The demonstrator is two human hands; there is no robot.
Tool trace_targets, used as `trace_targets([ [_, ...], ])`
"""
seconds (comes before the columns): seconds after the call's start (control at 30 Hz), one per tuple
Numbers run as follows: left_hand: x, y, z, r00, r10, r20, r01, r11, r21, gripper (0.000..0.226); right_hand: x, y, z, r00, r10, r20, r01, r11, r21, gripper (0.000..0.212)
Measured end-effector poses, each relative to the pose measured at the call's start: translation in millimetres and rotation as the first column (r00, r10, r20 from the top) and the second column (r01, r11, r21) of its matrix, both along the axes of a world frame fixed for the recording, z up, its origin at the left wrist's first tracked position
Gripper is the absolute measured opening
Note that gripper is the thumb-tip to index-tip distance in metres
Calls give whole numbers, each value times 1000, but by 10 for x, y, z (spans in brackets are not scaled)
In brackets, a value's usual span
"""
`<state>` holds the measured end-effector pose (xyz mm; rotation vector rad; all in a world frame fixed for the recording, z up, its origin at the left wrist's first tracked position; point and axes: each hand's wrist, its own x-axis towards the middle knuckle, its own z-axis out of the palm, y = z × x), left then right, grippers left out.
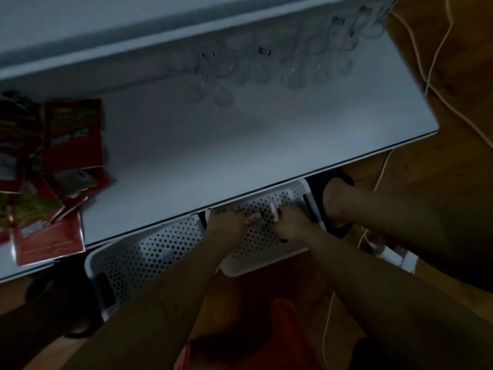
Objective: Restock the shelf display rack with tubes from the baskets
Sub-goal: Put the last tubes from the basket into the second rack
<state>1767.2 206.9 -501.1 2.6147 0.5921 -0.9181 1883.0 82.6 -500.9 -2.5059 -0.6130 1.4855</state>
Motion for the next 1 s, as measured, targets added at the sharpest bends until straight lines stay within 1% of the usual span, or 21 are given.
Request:
trace_targets([
  [0.07, -32, 59, 199, 987, 162, 14, -158, 974, -161, 49, -23, -11, 158, 997, -73, -20, 73, 997, 30, 24],
  [0.1, -58, 91, 291, 975, 220, 25, -209, 953, -219, 51, -42, -12, 250, 994, -102, -37, 104, 993, 55, 28],
  [0.17, -120, 149, 494, 952, 296, 84, -262, 923, -280, 51, -87, 1, 445, 990, -111, -84, 119, 988, 100, 27],
  [0.23, -200, 206, 743, 928, 331, 168, -270, 913, -308, 45, -134, 49, 675, 990, -66, -126, 85, 986, 147, 23],
  [0.3, -272, 267, 1067, 912, 351, 210, -273, 905, -328, 40, -166, 131, 929, 989, -18, -145, 49, 976, 214, 26],
  [0.37, -344, 332, 1461, 904, 353, 243, -271, 910, -314, 32, -190, 233, 1230, 989, 17, -148, 26, 958, 285, 25],
  [0.43, -372, 393, 1815, 902, 324, 286, -243, 927, -284, 28, -180, 320, 1504, 987, 72, -142, -24, 948, 318, 24],
  [0.53, -437, 497, 2341, 892, 288, 348, -196, 941, -277, 29, -216, 408, 2005, 978, 199, -68, -157, 907, 390, 19],
  [0.6, -444, 576, 2685, 890, 245, 384, -153, 955, -254, 31, -233, 448, 2385, 968, 252, 19, -232, 857, 461, 5],
  [0.63, -442, 608, 2864, 881, 231, 413, -142, 962, -235, 31, -242, 477, 2584, 961, 266, 76, -269, 827, 494, 4],
  [0.67, -438, 633, 3040, 865, 219, 452, -135, 968, -209, 32, -253, 505, 2782, 954, 269, 134, -298, 798, 524, 8],
  [0.8, -463, 752, 3639, 753, 204, 626, -174, 979, -110, 31, -266, 648, 3447, 937, 186, 295, -338, 690, 640, 7],
  [0.9, -508, 896, 3921, 653, 229, 722, -231, 968, -99, 32, -261, 783, 3791, 912, 78, 403, -361, 622, 695, 13],
  [1.0, -537, 1080, 4092, 584, 239, 776, -264, 960, -97, 34, -263, 933, 4063, 879, -17, 477, -384, 571, 726, 12],
])
